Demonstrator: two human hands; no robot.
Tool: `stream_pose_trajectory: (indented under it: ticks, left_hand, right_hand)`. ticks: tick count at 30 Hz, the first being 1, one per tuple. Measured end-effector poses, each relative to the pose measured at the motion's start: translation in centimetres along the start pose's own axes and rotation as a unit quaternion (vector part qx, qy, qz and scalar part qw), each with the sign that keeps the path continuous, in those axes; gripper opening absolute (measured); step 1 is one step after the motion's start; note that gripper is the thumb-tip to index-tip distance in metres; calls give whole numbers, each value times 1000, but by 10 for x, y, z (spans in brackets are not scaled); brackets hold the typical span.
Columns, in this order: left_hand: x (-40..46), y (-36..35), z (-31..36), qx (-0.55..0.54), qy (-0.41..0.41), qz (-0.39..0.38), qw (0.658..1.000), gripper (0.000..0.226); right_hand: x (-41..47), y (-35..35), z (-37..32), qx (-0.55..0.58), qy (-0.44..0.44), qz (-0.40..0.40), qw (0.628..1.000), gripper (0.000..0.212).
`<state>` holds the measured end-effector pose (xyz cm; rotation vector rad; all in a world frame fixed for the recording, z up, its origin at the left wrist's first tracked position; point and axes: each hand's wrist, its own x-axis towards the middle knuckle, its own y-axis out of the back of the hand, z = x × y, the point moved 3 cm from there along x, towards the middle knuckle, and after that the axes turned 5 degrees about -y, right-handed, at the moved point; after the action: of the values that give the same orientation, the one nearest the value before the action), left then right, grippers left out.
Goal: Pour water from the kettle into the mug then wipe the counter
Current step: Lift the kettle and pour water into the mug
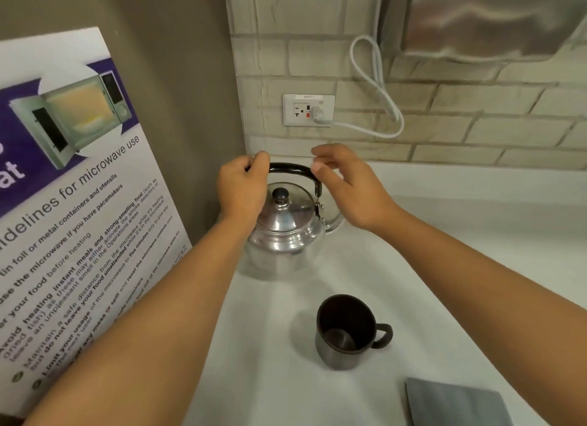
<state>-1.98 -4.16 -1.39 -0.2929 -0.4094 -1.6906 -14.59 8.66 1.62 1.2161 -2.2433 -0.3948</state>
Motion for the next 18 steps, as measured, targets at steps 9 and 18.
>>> stream_pose_trajectory:
  ticks: [9,18]
  left_hand:
    - [-23,29,21,10,-17,41,999,40]
    - [-47,47,44,8,-28,60,998,42]
  right_hand:
    - [-139,26,72,-30,-123,93,988,23]
    - [-189,-26,101,96,-228,83,966,42]
